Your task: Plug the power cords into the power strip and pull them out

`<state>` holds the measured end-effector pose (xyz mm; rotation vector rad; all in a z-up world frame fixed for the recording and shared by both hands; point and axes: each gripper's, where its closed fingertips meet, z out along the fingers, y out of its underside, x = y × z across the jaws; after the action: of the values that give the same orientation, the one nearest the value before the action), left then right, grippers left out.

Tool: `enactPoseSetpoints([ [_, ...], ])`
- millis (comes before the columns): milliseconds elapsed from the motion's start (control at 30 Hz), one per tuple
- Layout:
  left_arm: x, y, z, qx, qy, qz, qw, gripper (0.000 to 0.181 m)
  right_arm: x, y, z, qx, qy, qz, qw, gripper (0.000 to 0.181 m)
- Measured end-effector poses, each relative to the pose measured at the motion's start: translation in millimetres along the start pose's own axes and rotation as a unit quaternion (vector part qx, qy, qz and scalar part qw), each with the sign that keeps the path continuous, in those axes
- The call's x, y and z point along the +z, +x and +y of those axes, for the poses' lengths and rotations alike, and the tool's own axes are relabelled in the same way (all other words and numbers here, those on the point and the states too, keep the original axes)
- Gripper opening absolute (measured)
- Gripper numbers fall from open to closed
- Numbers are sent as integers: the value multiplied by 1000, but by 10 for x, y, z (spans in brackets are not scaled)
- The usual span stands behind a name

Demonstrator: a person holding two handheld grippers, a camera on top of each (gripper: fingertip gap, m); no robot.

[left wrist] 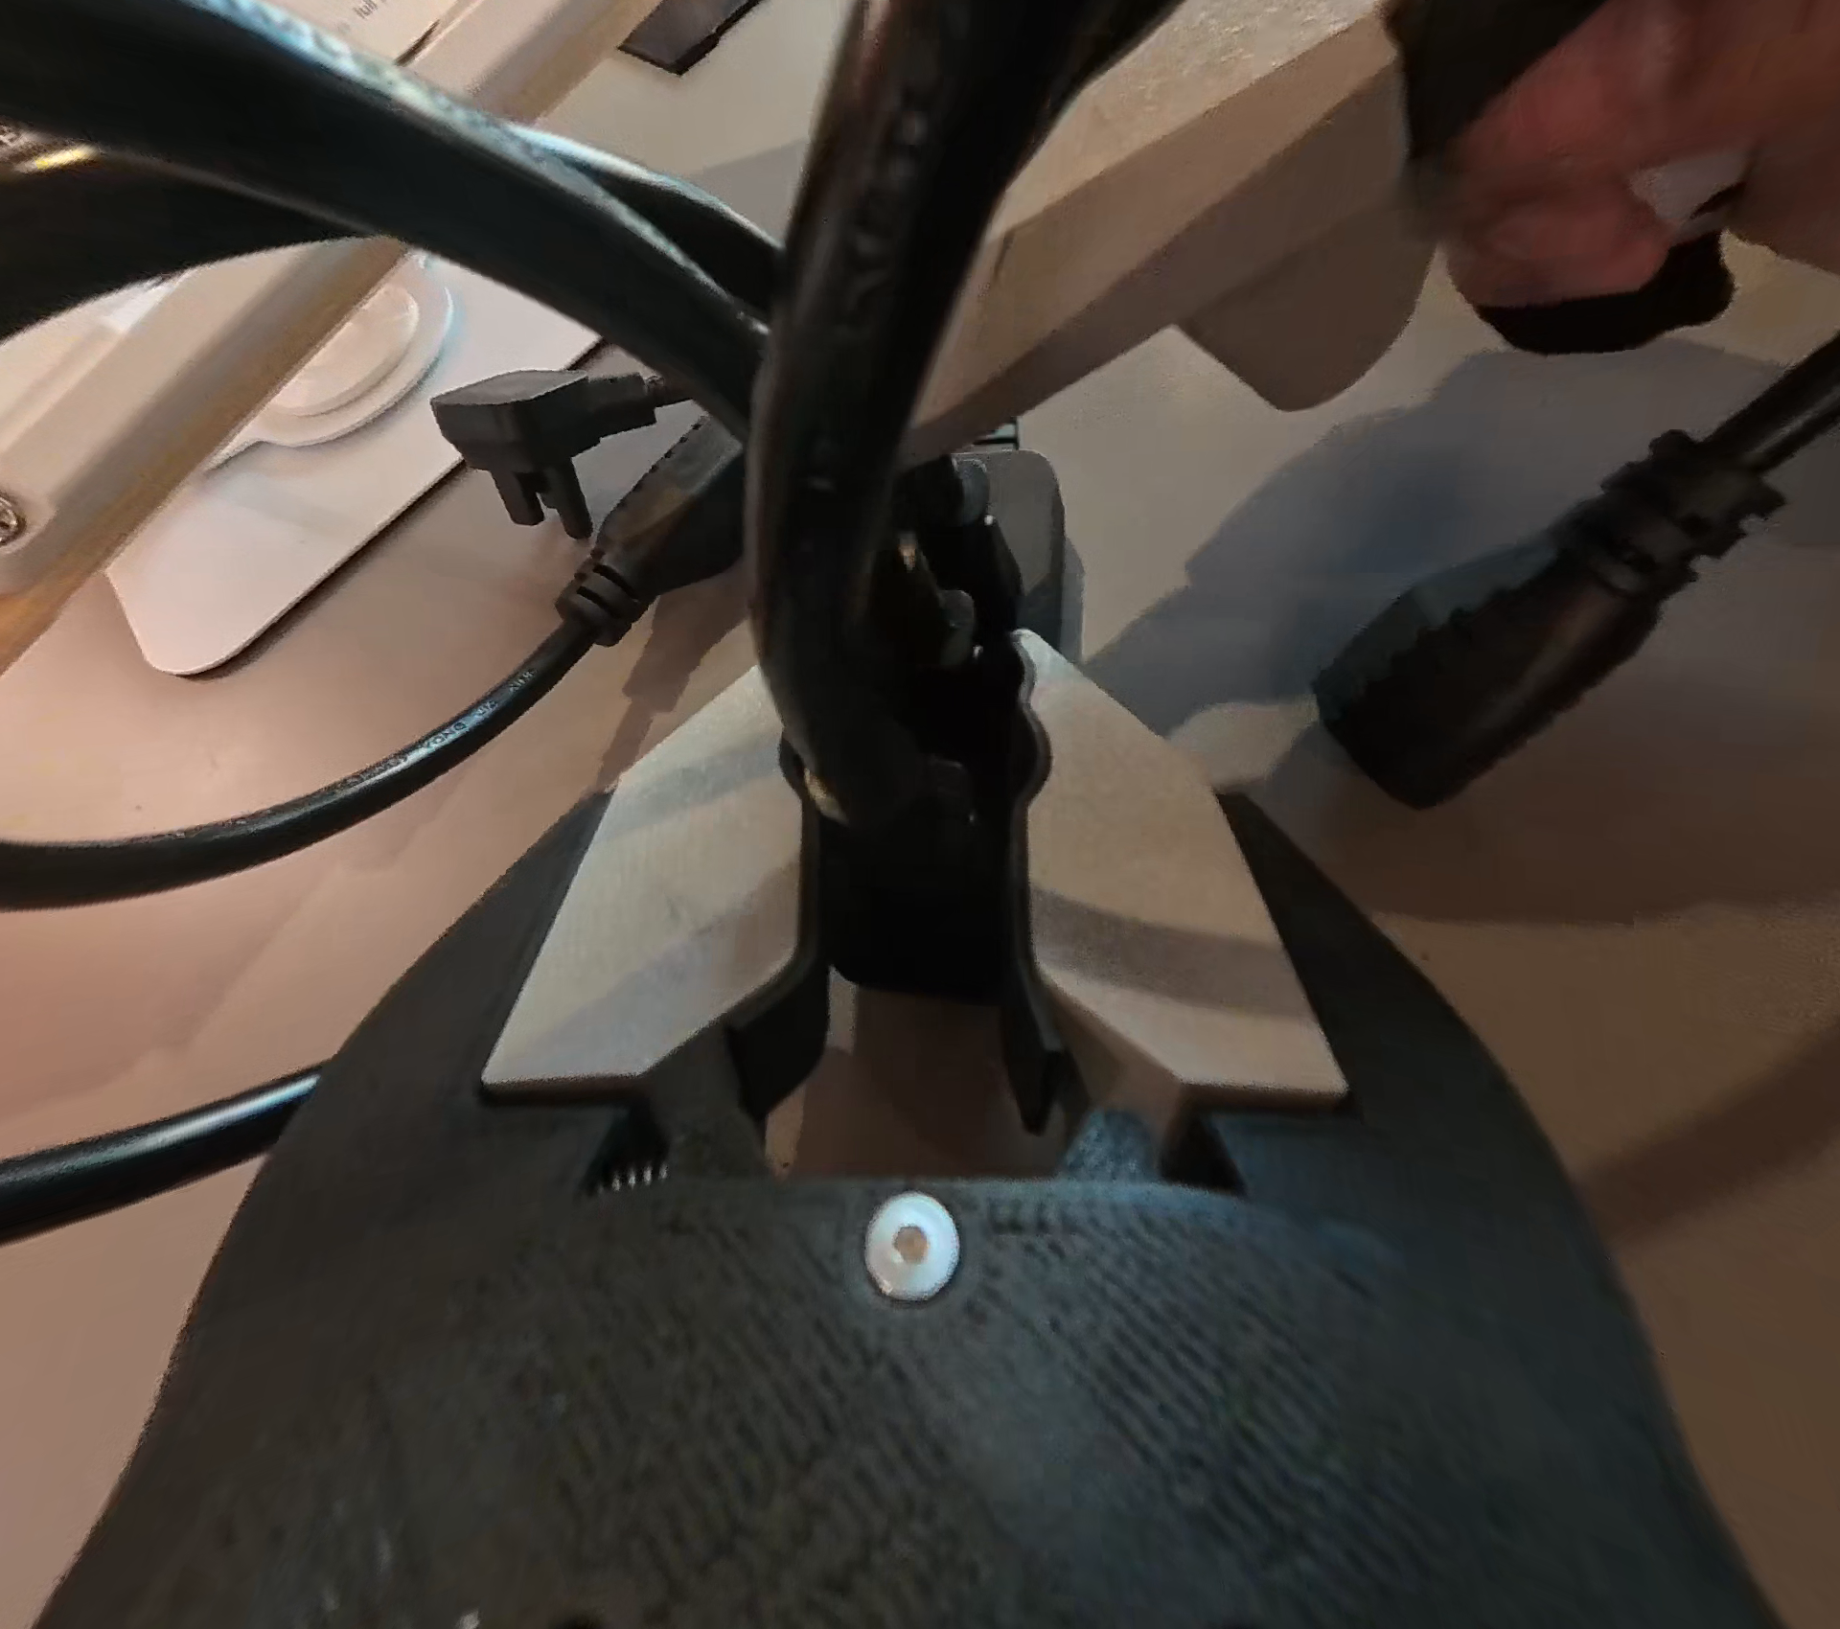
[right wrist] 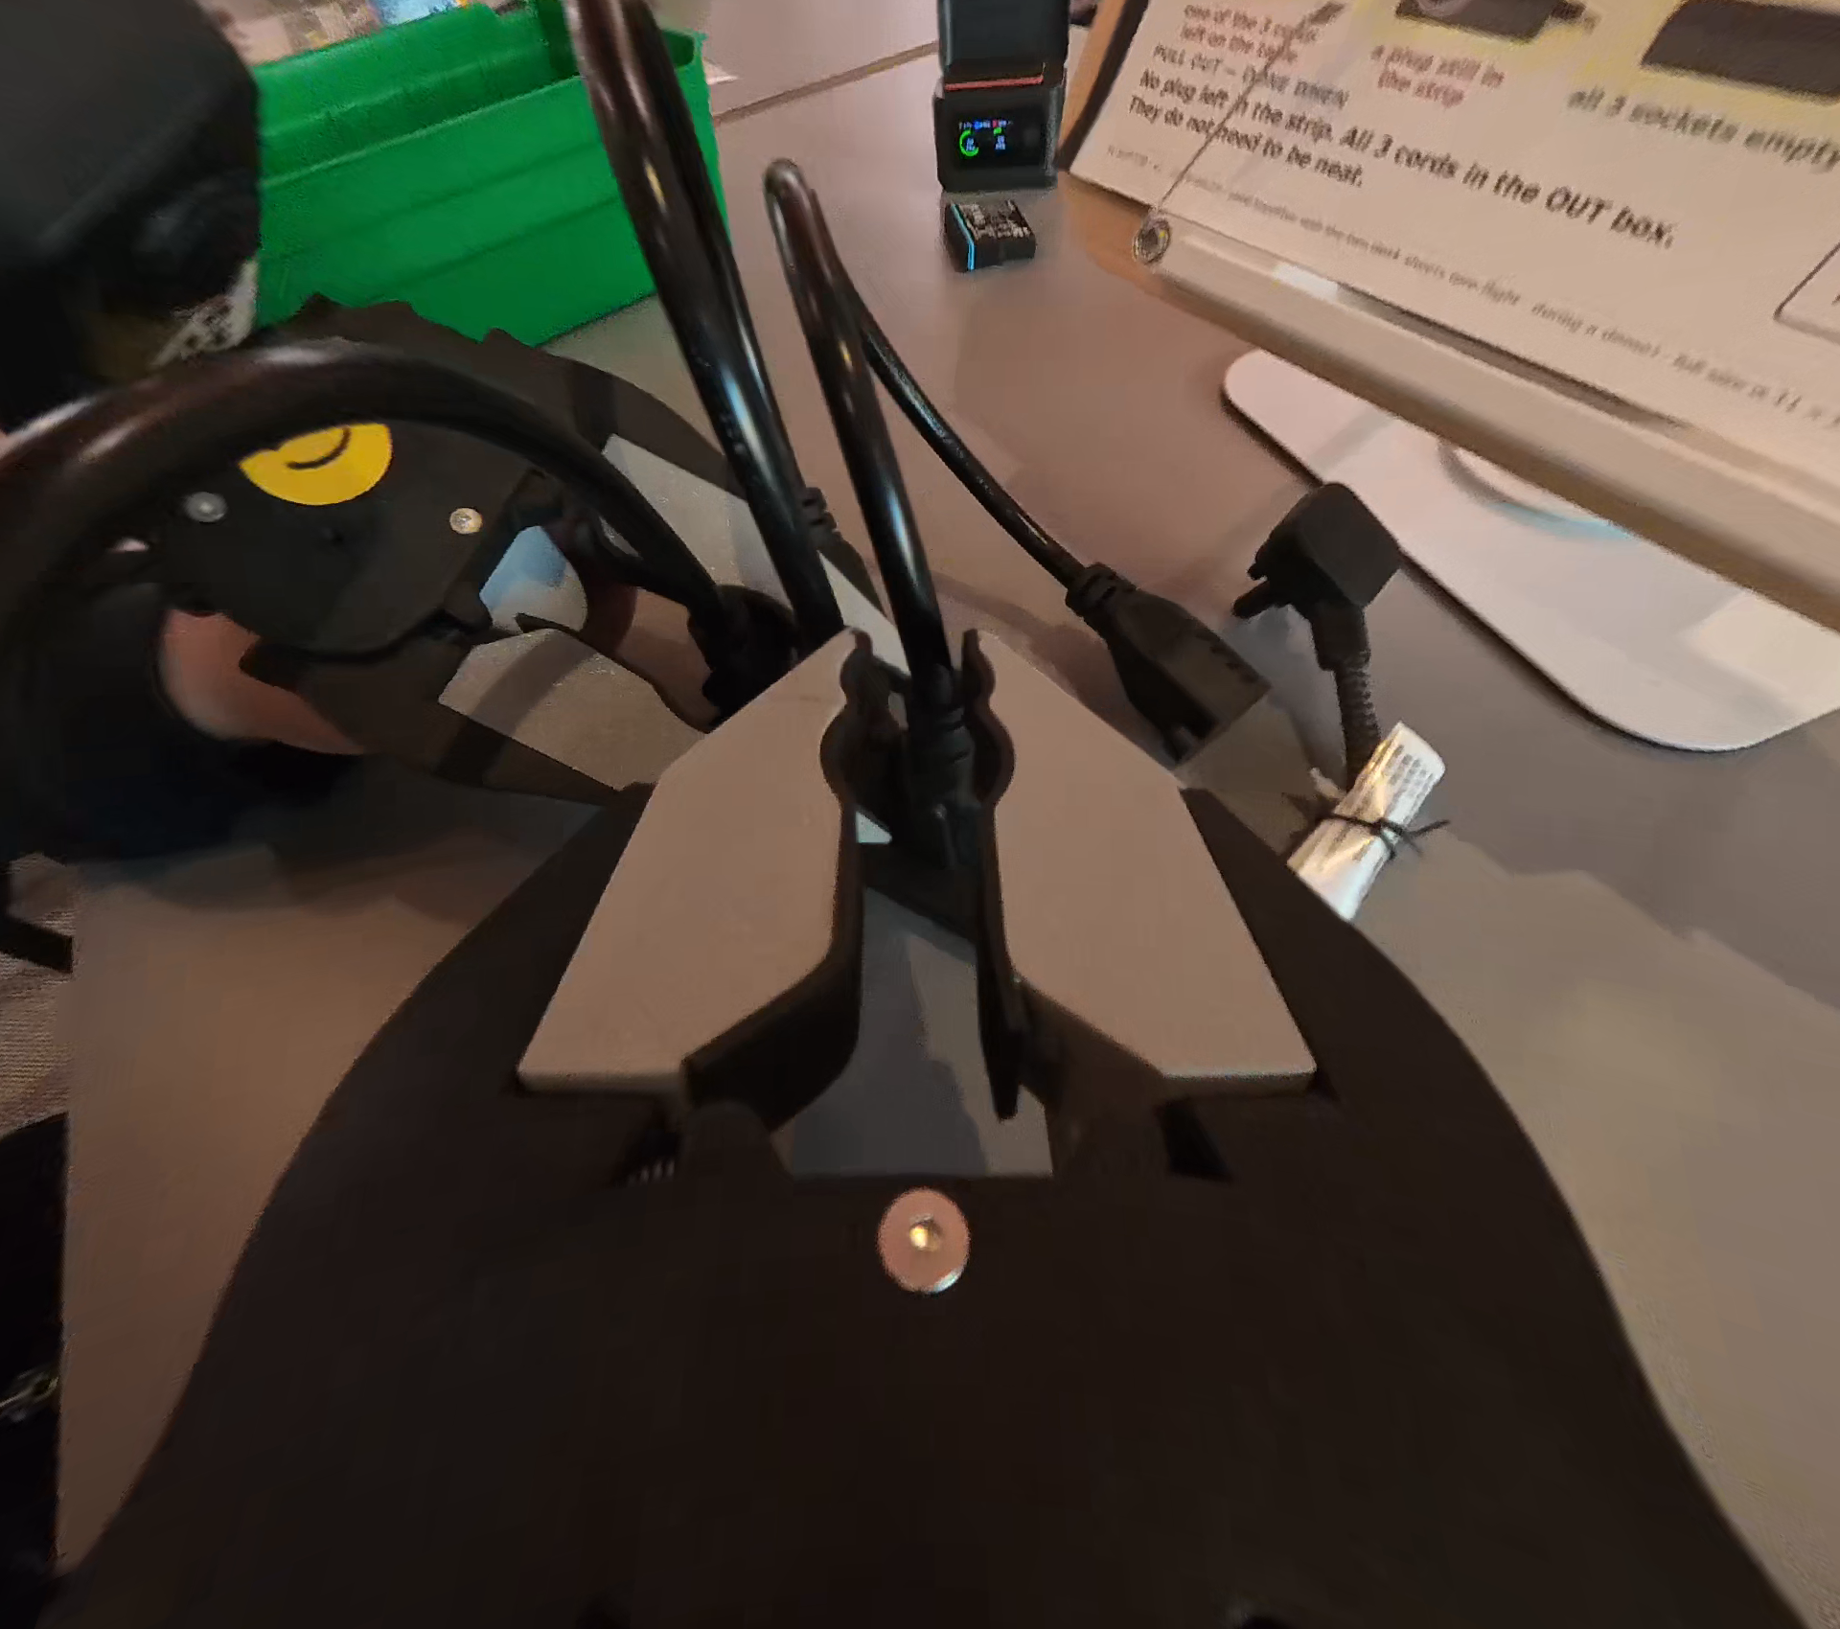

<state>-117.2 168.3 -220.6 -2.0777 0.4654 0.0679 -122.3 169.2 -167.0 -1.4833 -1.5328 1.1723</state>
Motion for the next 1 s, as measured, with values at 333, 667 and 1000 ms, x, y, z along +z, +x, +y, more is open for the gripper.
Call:
enactPoseSetpoints([
  [333, 39, -7, -39, -1, -2, -33, 999, 31, 162, 136, 169, -51, -28, 46, 997, 12],
  [667, 52, -38, -41, -64, 3, 12, 998, 25, 215, 132, 78, -49, 6, 30, 998, 12],
  [1000, 28, 38, -154, -79, 25, 39, 996, 25, 130, 53, -72, -2, 76, -23, 997, 11],
])
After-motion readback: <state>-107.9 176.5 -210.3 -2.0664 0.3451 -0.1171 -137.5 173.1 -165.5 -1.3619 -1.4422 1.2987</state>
